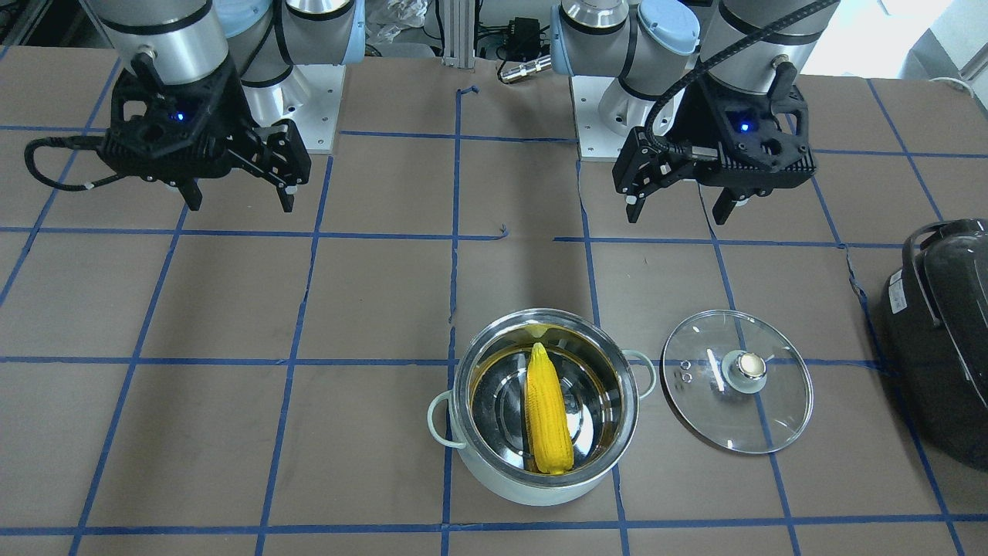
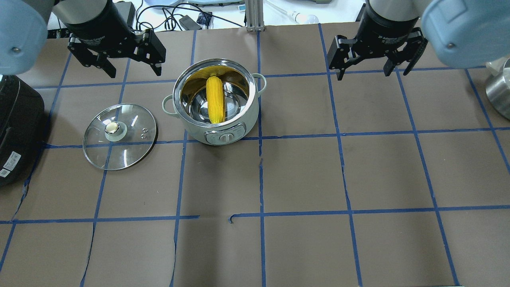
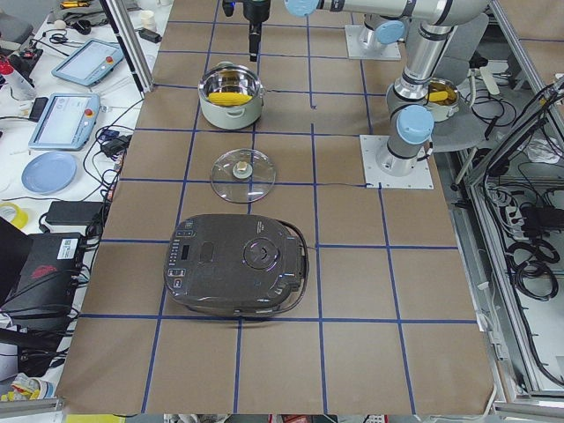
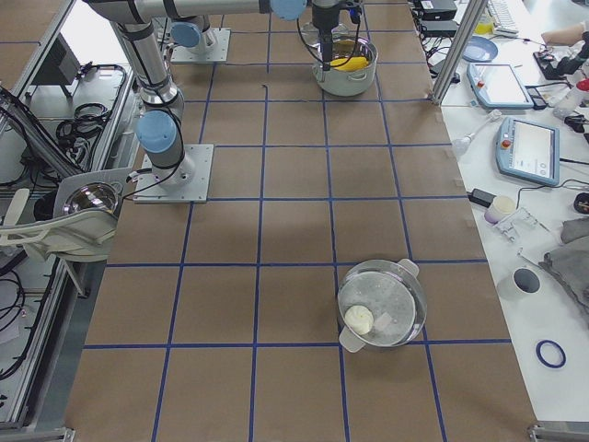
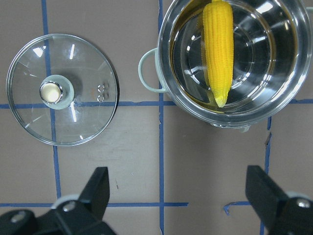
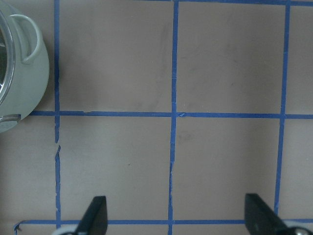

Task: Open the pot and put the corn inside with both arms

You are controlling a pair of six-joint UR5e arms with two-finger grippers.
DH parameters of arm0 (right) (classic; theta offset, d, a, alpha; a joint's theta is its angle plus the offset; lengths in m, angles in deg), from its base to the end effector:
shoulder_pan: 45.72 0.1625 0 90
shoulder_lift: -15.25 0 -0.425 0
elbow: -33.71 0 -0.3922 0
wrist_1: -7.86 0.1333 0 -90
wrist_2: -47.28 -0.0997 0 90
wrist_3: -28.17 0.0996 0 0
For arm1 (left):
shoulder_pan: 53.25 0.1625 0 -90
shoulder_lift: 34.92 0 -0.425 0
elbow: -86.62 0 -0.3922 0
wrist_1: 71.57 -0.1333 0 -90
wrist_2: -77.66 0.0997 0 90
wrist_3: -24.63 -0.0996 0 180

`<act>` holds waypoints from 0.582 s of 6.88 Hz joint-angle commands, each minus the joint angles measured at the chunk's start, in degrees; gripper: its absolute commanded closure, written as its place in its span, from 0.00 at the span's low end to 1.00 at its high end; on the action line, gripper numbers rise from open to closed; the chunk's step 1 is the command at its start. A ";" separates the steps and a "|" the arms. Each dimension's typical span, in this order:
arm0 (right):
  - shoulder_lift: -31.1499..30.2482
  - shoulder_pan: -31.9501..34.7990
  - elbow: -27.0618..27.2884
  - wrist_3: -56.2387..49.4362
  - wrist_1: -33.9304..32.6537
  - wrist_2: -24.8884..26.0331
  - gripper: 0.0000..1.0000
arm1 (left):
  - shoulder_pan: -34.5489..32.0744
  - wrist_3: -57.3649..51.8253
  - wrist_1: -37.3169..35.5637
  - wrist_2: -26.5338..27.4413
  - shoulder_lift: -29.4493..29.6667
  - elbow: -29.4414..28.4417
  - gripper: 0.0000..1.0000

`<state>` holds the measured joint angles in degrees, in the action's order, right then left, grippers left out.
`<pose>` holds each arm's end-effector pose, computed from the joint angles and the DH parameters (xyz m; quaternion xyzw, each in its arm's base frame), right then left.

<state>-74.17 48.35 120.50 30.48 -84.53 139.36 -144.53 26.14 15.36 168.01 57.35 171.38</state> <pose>0.1651 -0.4936 0.5150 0.0145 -0.9988 0.0447 0.0157 -0.1442 -0.5150 0.5189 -0.0022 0.9986 -0.0527 0.0018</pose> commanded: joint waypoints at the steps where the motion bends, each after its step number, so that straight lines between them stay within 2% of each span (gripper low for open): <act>1: -1.47 -1.07 0.57 -0.73 0.55 -0.33 0.00 | 0.05 -0.02 -0.01 0.00 0.01 -0.03 0.00; 2: -1.47 -1.60 0.57 -3.78 0.63 -2.15 0.00 | 0.05 -0.02 -0.01 0.00 0.01 -0.03 0.00; 4: -1.82 -1.69 1.18 -3.72 1.42 -2.00 0.00 | -0.04 -0.02 -0.09 0.00 0.19 -0.12 0.00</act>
<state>-75.82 46.81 121.25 27.06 -83.56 137.54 -144.53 26.16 15.33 168.01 57.52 171.28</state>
